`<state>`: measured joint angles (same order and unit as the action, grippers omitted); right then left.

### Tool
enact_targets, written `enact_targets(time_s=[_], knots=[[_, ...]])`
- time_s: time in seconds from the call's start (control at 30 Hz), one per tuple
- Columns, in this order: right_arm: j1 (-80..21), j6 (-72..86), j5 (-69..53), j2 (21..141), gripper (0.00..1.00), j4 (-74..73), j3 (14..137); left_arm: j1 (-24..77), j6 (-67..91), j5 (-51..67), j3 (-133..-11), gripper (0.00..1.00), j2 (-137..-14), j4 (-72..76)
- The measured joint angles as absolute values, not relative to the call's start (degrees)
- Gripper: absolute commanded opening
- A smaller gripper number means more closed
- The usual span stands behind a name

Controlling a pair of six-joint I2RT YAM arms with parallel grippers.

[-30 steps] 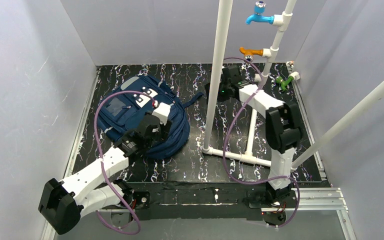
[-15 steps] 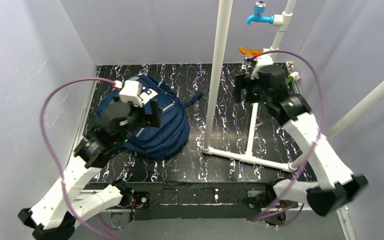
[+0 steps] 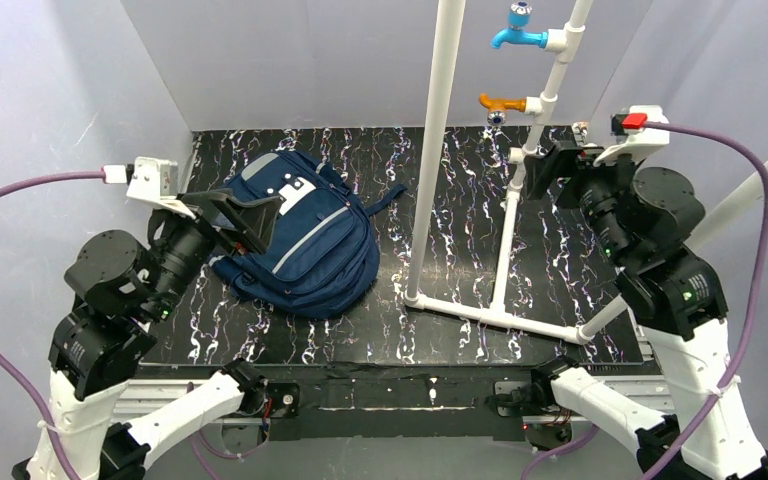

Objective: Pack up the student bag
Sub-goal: Reset both arms

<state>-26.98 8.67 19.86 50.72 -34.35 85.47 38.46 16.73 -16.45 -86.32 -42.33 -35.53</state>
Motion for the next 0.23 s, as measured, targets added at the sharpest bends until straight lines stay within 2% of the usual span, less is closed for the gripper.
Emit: enact_targets(time_s=[0.23], knots=[[-27.0,8.7,22.7,48.8,0.98,-35.0,87.6,38.5,16.4,-16.6,-88.1,0.98,-42.3,-36.4]])
